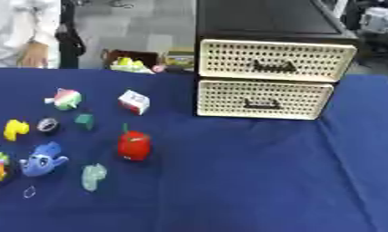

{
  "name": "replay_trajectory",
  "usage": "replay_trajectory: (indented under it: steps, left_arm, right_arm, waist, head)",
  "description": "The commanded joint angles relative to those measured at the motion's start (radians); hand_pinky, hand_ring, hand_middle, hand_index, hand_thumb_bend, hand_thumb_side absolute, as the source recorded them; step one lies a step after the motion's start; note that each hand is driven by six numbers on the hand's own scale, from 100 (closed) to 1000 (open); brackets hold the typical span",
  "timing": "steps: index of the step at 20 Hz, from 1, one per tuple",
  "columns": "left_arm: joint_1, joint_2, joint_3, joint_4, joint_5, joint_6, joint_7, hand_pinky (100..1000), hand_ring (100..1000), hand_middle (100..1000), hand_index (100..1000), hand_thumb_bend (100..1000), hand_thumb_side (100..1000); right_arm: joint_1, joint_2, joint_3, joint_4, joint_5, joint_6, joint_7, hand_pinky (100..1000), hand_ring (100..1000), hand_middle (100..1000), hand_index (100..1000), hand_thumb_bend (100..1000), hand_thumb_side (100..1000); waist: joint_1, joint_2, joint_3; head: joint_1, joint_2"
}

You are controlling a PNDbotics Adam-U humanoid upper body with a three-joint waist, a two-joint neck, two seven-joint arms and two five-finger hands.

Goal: Pick up objects from table and place into drawer.

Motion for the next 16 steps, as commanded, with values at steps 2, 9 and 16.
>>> replay_trajectory:
  steps: [2, 9, 16]
  left_arm:
    - [-0.011, 0.022, 0.003, -0.012, 0.005, 0.002, -0.004, 653, 764, 751, 963, 194, 1000]
    - [-0.015, 0.02, -0.001, -0.012, 0.007, 0.005, -0.009, 653, 764, 752, 963, 189, 1000]
    - [-0.022, 0.016, -0.006, -0.012, 0.009, 0.008, -0.013, 653, 763, 752, 963, 186, 1000]
  right_arm:
    - [-0.067, 0.019, 0.018, -0.008, 0.016, 0.043, 0.04, 100, 199, 100, 790, 100, 1000]
    - [-0.206, 0.12, 0.082, 0.004, 0.098, 0.117, 0.106, 100, 215, 135, 801, 100, 1000]
    - [-0.312, 0.219, 0.136, 0.117, 0.187, 0.129, 0.147, 100, 212, 155, 799, 100, 1000]
  waist:
    - [0.006, -0.024, 0.002]
    - [0.012, -0.032, 0.007]
    - [0.015, -0.033, 0.019]
  head:
    - [-0.006, -0.007]
    - [-0.005, -0.003]
    - [-0.001, 0.002]
